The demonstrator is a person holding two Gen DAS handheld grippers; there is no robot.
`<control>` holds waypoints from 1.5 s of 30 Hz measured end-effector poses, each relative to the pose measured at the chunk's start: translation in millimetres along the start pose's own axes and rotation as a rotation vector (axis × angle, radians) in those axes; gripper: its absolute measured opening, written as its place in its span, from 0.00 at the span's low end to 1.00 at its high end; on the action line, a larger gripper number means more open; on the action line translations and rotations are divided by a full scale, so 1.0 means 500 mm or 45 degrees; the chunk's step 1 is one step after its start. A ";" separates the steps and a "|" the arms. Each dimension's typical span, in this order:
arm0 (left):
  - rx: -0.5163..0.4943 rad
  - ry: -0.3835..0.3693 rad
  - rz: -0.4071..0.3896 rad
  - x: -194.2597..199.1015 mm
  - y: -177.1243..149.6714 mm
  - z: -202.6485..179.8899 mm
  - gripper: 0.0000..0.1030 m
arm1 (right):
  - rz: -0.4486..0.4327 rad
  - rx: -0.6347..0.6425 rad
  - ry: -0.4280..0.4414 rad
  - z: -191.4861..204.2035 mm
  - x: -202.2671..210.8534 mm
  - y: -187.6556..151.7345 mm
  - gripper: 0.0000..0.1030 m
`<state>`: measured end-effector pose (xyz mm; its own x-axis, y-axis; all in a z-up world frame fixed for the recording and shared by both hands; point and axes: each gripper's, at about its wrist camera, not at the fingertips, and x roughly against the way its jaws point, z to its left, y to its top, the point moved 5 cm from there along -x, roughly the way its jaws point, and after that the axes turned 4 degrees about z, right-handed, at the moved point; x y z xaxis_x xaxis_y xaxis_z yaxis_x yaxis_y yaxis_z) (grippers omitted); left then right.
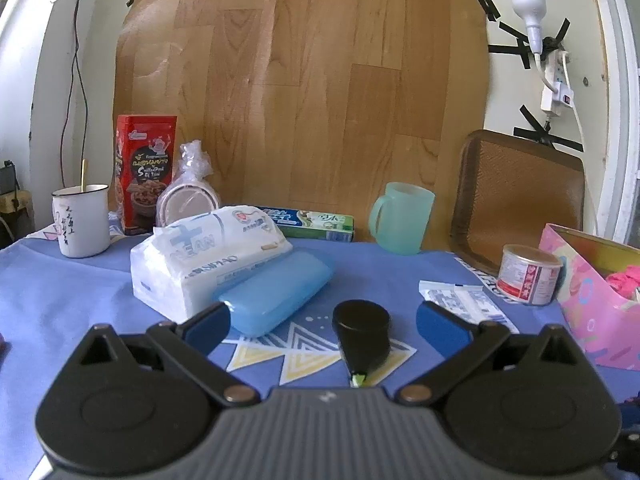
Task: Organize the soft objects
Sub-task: 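Lift the cotton swab bag with the right gripper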
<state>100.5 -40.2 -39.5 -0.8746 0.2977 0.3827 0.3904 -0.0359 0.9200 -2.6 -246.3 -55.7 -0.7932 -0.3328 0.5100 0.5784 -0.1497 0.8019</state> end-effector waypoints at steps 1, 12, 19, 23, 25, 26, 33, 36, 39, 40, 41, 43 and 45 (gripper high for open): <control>0.000 -0.002 -0.001 0.001 0.000 0.000 1.00 | 0.000 0.001 -0.001 0.001 0.000 0.000 0.48; -0.001 -0.016 -0.008 0.003 -0.001 -0.001 1.00 | -0.001 0.003 -0.014 0.000 -0.002 -0.001 0.51; 0.000 -0.022 -0.009 0.005 0.000 -0.002 1.00 | -0.004 0.002 -0.025 0.002 -0.002 -0.001 0.52; 0.000 -0.020 -0.010 0.005 0.000 -0.002 1.00 | -0.004 0.003 -0.027 0.001 -0.002 -0.001 0.53; 0.000 -0.021 -0.009 0.005 0.000 -0.002 1.00 | -0.004 0.003 -0.026 0.001 -0.002 -0.001 0.53; -0.001 -0.021 -0.009 0.005 0.000 -0.002 1.00 | -0.003 0.003 -0.025 0.001 -0.002 -0.001 0.53; -0.005 -0.023 -0.012 0.006 -0.001 -0.003 1.00 | -0.003 0.005 -0.025 0.000 -0.002 -0.001 0.54; -0.005 -0.022 -0.011 0.004 -0.001 -0.003 1.00 | -0.003 0.005 -0.024 0.000 -0.002 -0.001 0.54; -0.006 -0.024 -0.012 0.004 0.000 -0.002 1.00 | -0.002 0.006 -0.024 0.001 -0.002 -0.001 0.54; -0.005 -0.024 -0.011 0.004 0.000 -0.002 1.00 | -0.002 0.006 -0.024 0.000 -0.002 -0.001 0.54; -0.005 -0.024 -0.011 0.005 -0.001 -0.002 1.00 | -0.002 0.006 -0.024 0.000 -0.002 -0.001 0.54; -0.005 -0.024 -0.011 0.005 -0.001 -0.002 1.00 | -0.002 0.006 -0.024 0.001 -0.002 -0.002 0.54; -0.006 -0.027 -0.011 0.005 0.000 -0.003 1.00 | -0.002 0.006 -0.024 0.001 -0.002 -0.002 0.54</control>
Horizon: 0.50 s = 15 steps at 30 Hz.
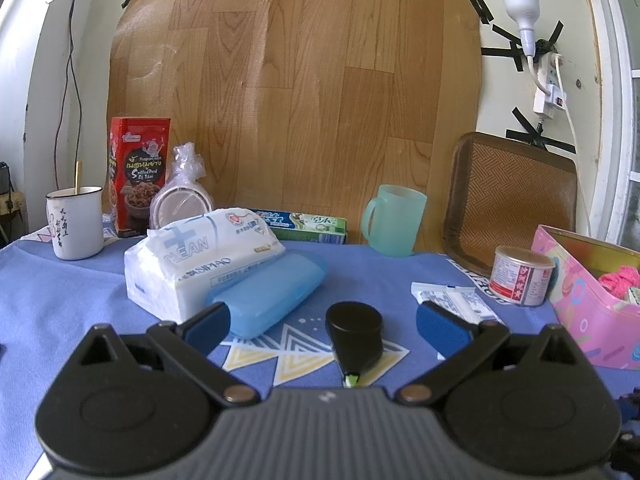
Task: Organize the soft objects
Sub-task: 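Lift the cotton swab bag with the right gripper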
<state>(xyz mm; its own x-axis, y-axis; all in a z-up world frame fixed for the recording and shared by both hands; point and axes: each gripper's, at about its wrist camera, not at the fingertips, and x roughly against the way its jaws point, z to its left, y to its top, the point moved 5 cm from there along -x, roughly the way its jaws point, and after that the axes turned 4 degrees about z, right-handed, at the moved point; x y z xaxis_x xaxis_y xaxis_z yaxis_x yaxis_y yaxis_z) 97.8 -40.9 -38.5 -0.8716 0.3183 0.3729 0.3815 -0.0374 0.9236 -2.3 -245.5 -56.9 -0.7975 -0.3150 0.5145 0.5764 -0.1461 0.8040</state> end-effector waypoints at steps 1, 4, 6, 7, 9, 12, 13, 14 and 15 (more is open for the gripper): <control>0.000 0.000 0.000 0.000 0.000 0.000 1.00 | 0.000 0.000 0.000 0.000 0.000 0.000 0.54; 0.000 -0.001 -0.001 0.001 0.000 0.000 1.00 | 0.000 0.001 -0.001 0.000 0.000 0.000 0.54; 0.000 -0.001 -0.001 0.001 0.000 0.000 1.00 | 0.000 0.001 -0.001 0.000 0.000 0.000 0.54; 0.000 -0.001 -0.001 0.001 0.000 0.000 1.00 | 0.000 0.001 -0.001 0.000 0.000 0.000 0.54; 0.000 -0.001 -0.001 0.001 0.000 0.000 1.00 | 0.000 0.001 -0.002 -0.001 0.000 0.000 0.55; 0.001 -0.001 -0.002 0.002 0.000 0.000 1.00 | 0.000 0.002 -0.001 -0.001 0.000 0.000 0.55; 0.001 -0.001 -0.002 0.002 0.000 0.000 1.00 | 0.000 0.002 -0.001 -0.001 0.000 0.000 0.55; 0.001 -0.001 -0.002 0.002 0.000 0.000 1.00 | 0.000 0.003 -0.002 -0.001 0.000 0.000 0.55; 0.002 -0.002 -0.002 0.002 0.000 0.000 1.00 | 0.000 0.002 -0.002 -0.002 0.000 0.000 0.55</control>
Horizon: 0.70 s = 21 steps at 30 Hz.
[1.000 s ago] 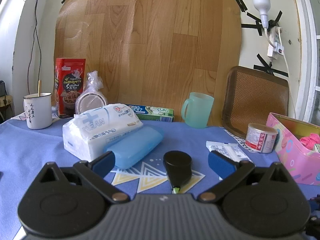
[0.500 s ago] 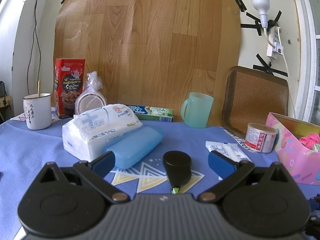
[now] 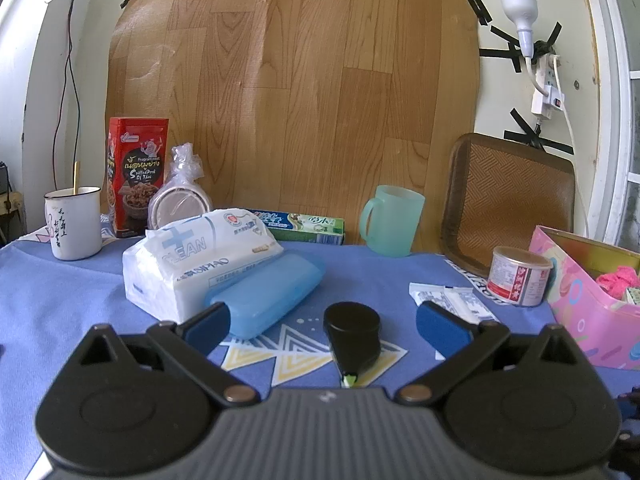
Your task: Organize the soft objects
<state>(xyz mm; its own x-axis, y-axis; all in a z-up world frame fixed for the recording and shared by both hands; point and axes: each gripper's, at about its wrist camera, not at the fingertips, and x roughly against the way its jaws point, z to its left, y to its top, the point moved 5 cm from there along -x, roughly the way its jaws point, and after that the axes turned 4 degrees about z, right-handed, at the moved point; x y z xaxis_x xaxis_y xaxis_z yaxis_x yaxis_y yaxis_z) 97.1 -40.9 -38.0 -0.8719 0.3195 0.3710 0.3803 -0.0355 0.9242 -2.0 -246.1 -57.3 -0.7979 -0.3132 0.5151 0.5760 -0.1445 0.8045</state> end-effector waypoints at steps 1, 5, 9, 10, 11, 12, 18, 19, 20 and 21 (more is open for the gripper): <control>-0.001 0.000 0.000 0.000 0.000 0.001 1.00 | 0.000 0.000 0.000 0.000 0.000 0.000 0.55; -0.001 -0.001 0.000 0.000 0.000 0.001 1.00 | 0.000 0.001 -0.001 -0.001 0.000 0.000 0.55; 0.000 -0.001 -0.001 0.001 -0.001 0.001 1.00 | 0.000 0.001 -0.003 -0.003 -0.001 0.000 0.56; 0.000 -0.001 -0.001 0.001 0.000 0.000 1.00 | 0.000 0.002 -0.004 -0.005 -0.001 0.001 0.56; 0.000 -0.002 -0.001 0.000 0.000 -0.001 1.00 | 0.000 0.002 -0.004 -0.005 -0.001 0.000 0.56; 0.000 -0.003 -0.001 0.000 0.000 -0.002 1.00 | 0.000 0.002 -0.004 -0.004 -0.001 0.000 0.56; -0.006 -0.015 0.009 -0.003 0.001 -0.005 1.00 | 0.001 0.004 -0.004 -0.001 -0.001 -0.001 0.56; -0.004 -0.021 0.017 -0.005 0.002 -0.006 1.00 | 0.001 0.004 -0.004 -0.001 -0.001 -0.001 0.57; -0.002 -0.024 0.023 -0.007 0.002 -0.007 1.00 | 0.000 0.007 -0.008 -0.003 0.000 0.000 0.58; -0.002 -0.032 0.035 -0.009 0.003 -0.008 1.00 | -0.004 0.010 -0.017 0.000 0.001 0.000 0.61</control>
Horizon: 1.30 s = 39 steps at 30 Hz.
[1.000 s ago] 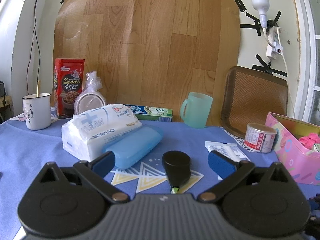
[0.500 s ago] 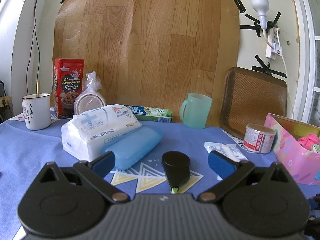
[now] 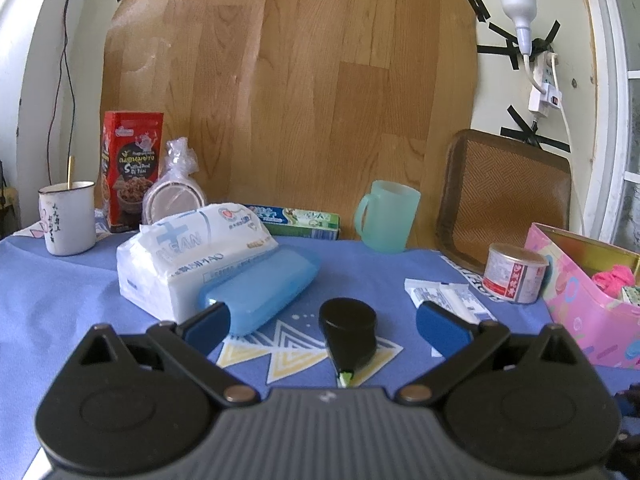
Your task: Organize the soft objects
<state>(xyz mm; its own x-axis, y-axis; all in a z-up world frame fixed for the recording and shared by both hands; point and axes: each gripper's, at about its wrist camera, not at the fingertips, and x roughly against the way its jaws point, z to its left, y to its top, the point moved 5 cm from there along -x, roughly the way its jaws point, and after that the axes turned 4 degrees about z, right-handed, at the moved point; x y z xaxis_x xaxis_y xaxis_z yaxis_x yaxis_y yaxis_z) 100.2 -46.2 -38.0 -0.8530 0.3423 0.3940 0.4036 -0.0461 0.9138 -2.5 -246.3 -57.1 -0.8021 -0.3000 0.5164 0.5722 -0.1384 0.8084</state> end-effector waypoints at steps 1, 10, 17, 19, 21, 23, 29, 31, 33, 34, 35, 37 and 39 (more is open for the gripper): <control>-0.001 -0.011 0.018 -0.001 -0.001 0.002 1.00 | -0.009 0.005 -0.009 0.001 0.004 0.000 0.62; 0.017 -0.486 0.289 0.028 -0.018 -0.115 0.89 | 0.021 0.165 -0.121 0.025 0.009 -0.012 0.69; 0.027 -0.626 0.476 -0.012 -0.049 -0.191 0.47 | 0.018 0.229 -0.175 0.042 -0.004 -0.013 0.28; -0.029 -0.656 0.395 0.012 -0.024 -0.216 0.47 | -0.069 0.259 -0.225 0.046 0.020 -0.008 0.28; -0.072 -0.698 0.306 0.038 0.006 -0.242 0.47 | -0.192 0.314 -0.291 0.050 0.059 0.005 0.28; -0.103 -0.752 0.235 0.053 0.041 -0.279 0.49 | -0.302 0.346 -0.363 0.042 0.094 0.021 0.28; -0.217 -0.816 0.187 -0.007 0.108 -0.420 0.72 | -0.391 0.309 -0.607 -0.065 0.137 0.085 0.31; -0.236 -0.720 0.179 -0.046 0.108 -0.450 0.72 | -0.361 0.293 -0.776 -0.128 0.117 0.110 0.43; -0.175 -0.664 0.229 -0.067 0.097 -0.444 0.72 | -0.304 0.212 -0.900 -0.190 0.105 0.123 0.43; -0.130 -0.684 0.241 -0.066 0.090 -0.428 0.72 | -0.316 0.152 -0.878 -0.209 0.115 0.123 0.43; -0.103 -0.694 0.241 -0.064 0.085 -0.407 0.72 | -0.352 0.094 -0.829 -0.220 0.132 0.120 0.43; -0.083 -0.638 0.214 -0.056 0.075 -0.350 0.72 | -0.399 0.073 -0.803 -0.219 0.151 0.111 0.43; -0.035 -0.578 0.188 -0.043 0.064 -0.275 0.72 | -0.431 0.078 -0.747 -0.200 0.156 0.106 0.43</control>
<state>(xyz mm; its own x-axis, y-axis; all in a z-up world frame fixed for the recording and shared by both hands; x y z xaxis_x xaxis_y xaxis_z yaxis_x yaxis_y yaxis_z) 85.8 -183.8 -3.6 -0.5537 0.7056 0.4423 0.4955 -0.1478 0.8560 -18.0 -371.3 -2.3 -0.9051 0.3150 0.2857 0.2761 -0.0759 0.9581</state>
